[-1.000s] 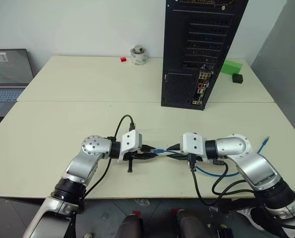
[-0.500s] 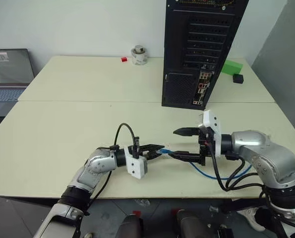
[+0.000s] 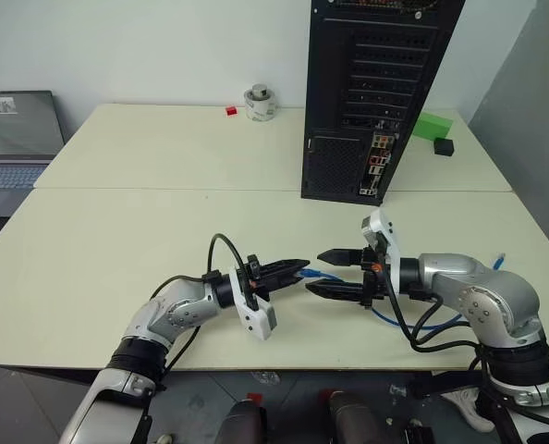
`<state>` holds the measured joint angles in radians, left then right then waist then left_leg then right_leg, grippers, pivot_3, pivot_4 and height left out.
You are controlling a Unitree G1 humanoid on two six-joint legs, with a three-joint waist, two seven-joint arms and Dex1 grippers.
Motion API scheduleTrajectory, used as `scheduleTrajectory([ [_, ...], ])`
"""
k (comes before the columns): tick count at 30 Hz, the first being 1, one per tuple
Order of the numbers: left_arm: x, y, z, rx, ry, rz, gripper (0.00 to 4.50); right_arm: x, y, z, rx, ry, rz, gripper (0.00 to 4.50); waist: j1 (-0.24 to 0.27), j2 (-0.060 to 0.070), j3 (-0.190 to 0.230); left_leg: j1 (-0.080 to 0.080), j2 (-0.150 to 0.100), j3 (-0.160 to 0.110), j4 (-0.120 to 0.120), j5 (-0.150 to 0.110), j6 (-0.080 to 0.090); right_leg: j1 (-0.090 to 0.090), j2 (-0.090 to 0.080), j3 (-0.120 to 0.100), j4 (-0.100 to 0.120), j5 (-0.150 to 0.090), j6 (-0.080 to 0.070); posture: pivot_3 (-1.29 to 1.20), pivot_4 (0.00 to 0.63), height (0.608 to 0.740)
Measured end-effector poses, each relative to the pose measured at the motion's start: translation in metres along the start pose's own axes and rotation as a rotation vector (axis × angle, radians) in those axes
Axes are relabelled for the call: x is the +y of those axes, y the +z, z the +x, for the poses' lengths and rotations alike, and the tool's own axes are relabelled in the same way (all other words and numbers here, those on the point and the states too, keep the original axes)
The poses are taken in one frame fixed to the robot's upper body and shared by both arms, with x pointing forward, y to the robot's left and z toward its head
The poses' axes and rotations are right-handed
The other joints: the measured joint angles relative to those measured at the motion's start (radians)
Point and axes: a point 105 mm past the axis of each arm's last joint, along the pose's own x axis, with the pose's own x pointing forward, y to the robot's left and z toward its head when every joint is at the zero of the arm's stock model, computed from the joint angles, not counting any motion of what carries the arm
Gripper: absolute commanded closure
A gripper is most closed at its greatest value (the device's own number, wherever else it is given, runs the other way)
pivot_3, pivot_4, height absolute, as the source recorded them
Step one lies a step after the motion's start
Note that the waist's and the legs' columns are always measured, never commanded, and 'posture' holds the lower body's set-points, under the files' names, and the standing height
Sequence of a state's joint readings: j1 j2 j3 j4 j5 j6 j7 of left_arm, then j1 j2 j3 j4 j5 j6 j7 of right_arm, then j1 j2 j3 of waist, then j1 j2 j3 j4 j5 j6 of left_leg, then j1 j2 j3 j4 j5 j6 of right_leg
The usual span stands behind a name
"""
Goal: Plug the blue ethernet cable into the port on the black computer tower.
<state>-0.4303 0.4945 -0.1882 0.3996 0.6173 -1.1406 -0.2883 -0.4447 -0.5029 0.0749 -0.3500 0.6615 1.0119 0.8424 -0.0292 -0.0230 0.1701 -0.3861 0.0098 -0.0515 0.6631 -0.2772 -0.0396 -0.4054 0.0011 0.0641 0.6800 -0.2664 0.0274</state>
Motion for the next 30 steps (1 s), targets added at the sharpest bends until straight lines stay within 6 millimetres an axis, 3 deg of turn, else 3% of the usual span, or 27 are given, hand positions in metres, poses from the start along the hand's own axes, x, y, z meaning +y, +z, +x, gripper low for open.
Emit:
scheduleTrajectory([
  [4,0.0017,-0.0017,-0.0014,0.006,0.003,0.016,4.23,-0.0011,-0.0004,0.0012,-0.005,-0.006,0.013,0.53,0.000,0.000,0.000,0.000,0.000,0.000,0.000,0.000,0.000,0.000,0.000,0.000,0.000,0.000,0.000,0.00,0.150,0.740],
  [21,0.0018,-0.0040,-0.0013,0.017,0.009,0.032,4.23,-0.0037,0.0023,0.0085,-0.031,-0.005,0.046,4.25,-0.001,0.000,0.000,0.000,0.000,0.000,0.000,0.000,0.000,0.000,0.000,-0.001,0.000,0.000,0.000,0.00,0.150,0.740],
  [23,0.0022,-0.0047,-0.0016,0.021,0.014,0.034,4.23,-0.0034,0.0032,0.0089,-0.030,-0.003,0.043,4.49,0.000,0.000,0.000,0.000,0.000,0.000,0.000,0.000,0.000,0.000,0.000,-0.001,0.000,0.000,0.000,0.00,0.150,0.740],
  [30,0.0027,-0.0059,-0.0010,0.031,0.026,0.037,4.23,-0.0045,0.0049,0.0092,-0.027,-0.003,0.045,4.50,0.000,0.000,0.000,0.000,0.000,0.000,0.000,0.000,0.000,0.000,0.000,-0.001,0.000,0.000,0.000,0.00,0.150,0.740],
])
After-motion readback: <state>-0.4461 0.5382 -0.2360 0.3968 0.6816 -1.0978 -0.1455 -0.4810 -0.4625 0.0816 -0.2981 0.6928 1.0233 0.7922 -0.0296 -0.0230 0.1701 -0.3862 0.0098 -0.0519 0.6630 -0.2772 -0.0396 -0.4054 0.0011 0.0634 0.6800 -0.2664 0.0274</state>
